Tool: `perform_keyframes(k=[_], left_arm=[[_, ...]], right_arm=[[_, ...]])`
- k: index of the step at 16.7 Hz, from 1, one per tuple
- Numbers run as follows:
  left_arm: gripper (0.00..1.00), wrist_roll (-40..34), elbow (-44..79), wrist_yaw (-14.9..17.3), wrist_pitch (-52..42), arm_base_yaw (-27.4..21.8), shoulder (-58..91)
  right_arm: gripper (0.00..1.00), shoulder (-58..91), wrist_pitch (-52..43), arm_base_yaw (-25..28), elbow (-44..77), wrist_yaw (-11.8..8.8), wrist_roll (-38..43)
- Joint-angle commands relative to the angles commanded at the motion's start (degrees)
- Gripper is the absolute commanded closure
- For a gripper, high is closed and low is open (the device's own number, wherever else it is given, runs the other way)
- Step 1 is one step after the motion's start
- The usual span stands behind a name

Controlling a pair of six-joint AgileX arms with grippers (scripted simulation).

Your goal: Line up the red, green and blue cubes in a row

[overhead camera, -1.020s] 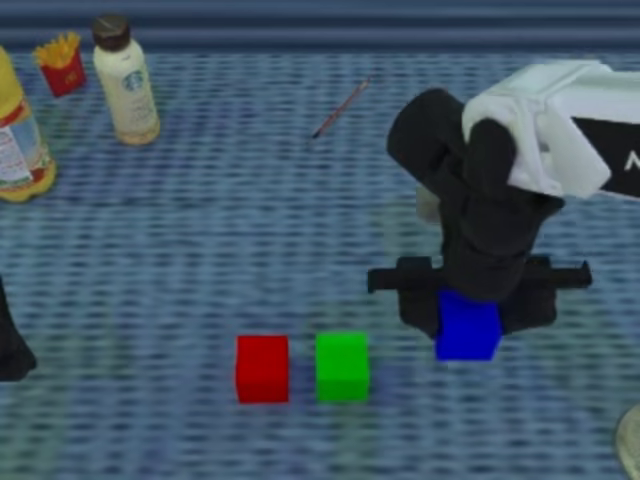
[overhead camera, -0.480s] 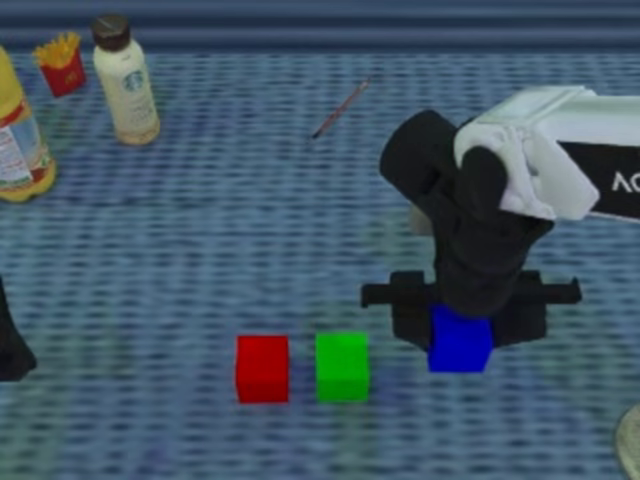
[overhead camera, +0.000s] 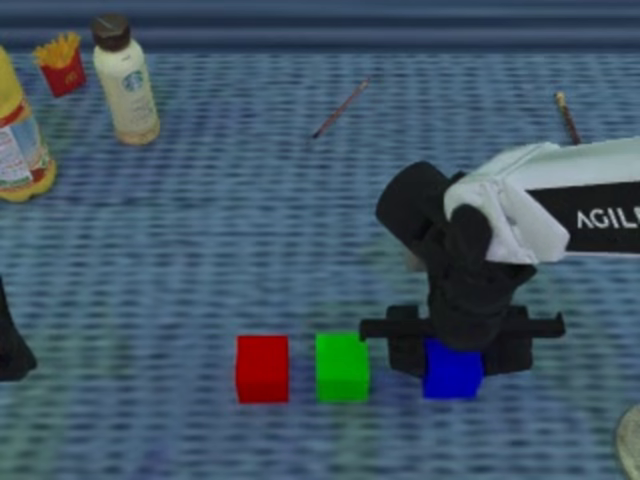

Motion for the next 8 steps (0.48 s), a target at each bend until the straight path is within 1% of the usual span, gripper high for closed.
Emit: perform_keyframes(k=[2,8], left_arm=[[0.00,0.00,0.00,0.00,0.00,0.00,0.00],[0.00,0.00,0.00,0.00,0.00,0.00,0.00]], right_arm=[[1.00,0.00,0.00,0.00,0.00,0.00,0.00],[0.55,0.00,0.00,0.00,0.00,0.00,0.00]])
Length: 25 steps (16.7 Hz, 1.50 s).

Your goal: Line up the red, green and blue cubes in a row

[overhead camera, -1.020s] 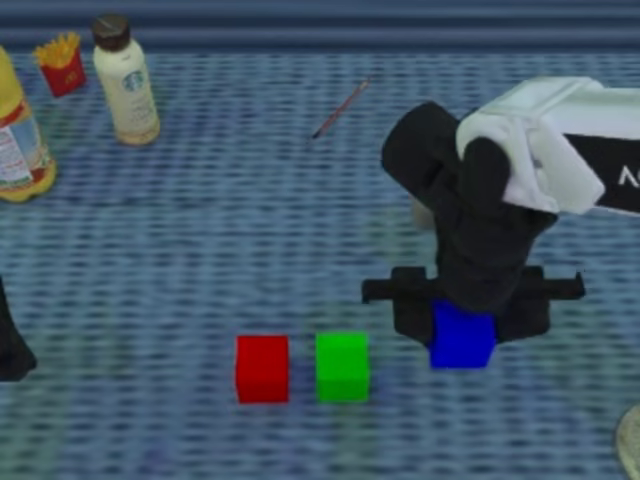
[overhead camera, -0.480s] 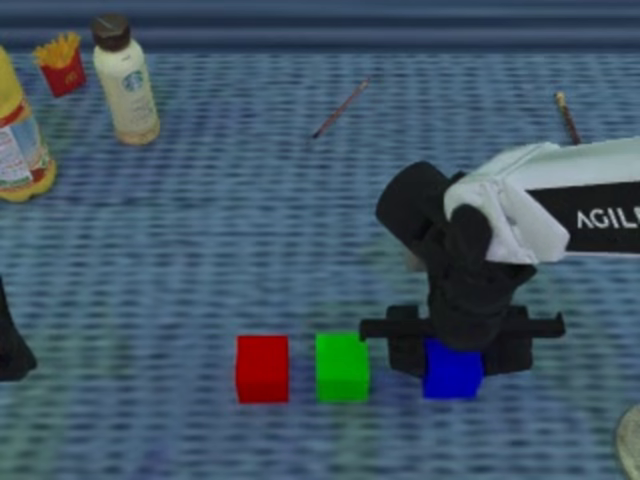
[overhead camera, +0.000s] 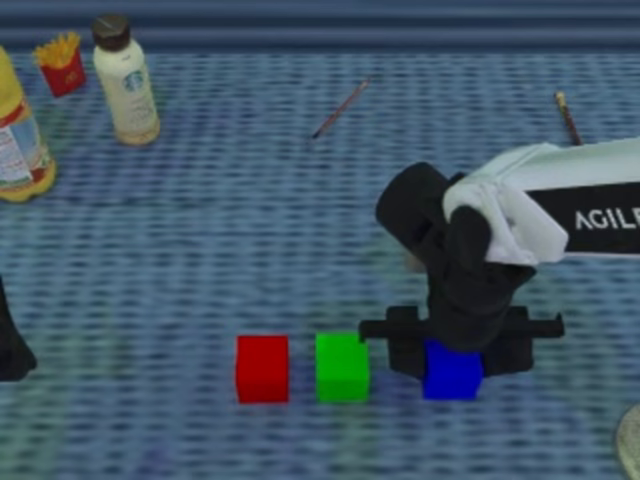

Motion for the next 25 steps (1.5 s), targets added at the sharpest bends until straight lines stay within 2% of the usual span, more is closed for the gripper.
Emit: perform_keyframes(k=[7,17,25], left_arm=[[0.00,0.00,0.00,0.00,0.00,0.00,0.00],[0.00,0.00,0.00,0.00,0.00,0.00,0.00],[0.00,0.00,0.00,0.00,0.00,0.00,0.00]], right_arm=[[0.02,0.00,0.00,0.00,0.00,0.00,0.00],[0.00,-0.10,-0.21,-0.03,0.17,0.00,-0.02],[0.00,-6.23,-14.41,0.42,8.04,-0.04,-0.12]])
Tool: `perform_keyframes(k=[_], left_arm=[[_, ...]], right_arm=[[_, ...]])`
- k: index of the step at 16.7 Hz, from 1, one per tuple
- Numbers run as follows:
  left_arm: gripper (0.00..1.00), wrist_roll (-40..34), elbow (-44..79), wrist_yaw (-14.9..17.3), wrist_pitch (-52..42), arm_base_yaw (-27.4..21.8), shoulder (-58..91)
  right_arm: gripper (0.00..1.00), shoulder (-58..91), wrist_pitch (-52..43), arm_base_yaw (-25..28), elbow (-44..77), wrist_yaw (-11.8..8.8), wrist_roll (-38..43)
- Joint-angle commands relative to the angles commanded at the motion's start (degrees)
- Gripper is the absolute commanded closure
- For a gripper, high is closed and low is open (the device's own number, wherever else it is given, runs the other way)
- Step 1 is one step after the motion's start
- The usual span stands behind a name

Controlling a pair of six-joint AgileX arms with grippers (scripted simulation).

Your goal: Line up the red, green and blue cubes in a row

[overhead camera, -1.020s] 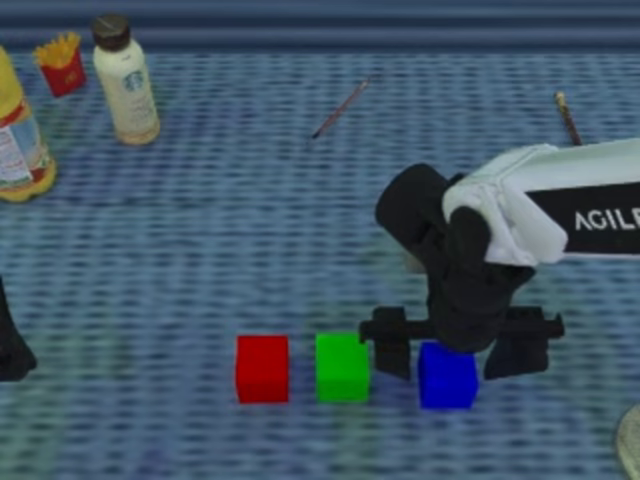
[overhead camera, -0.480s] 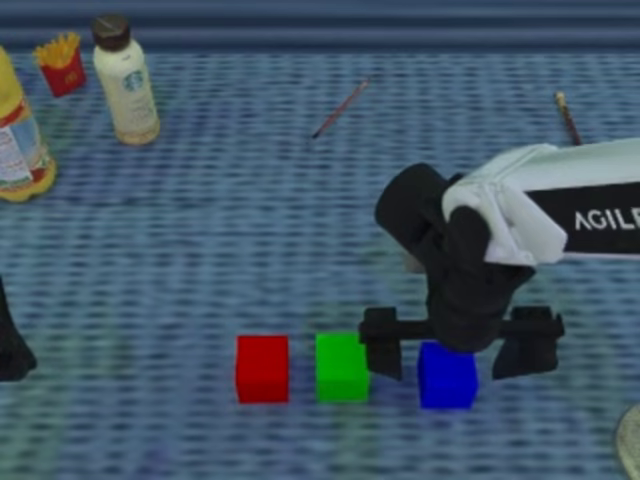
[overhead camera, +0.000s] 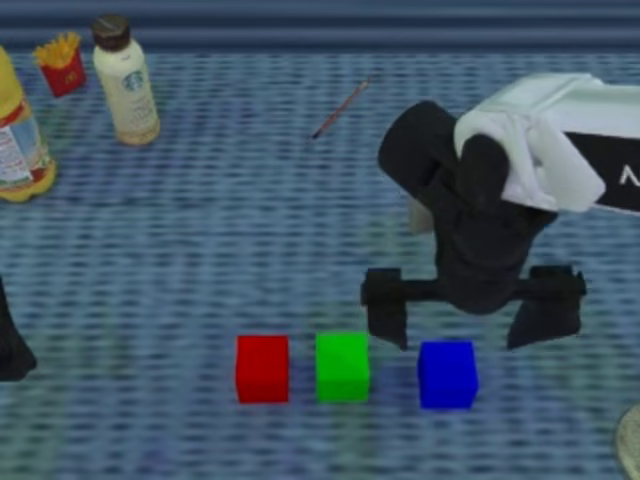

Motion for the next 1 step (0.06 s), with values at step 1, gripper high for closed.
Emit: perform_keyframes(k=[1], left_arm=[[0.00,0.00,0.00,0.00,0.00,0.00,0.00]], right_arm=[[0.00,-0.34,-0.42,-0.01,0.26,0.01,-0.05]])
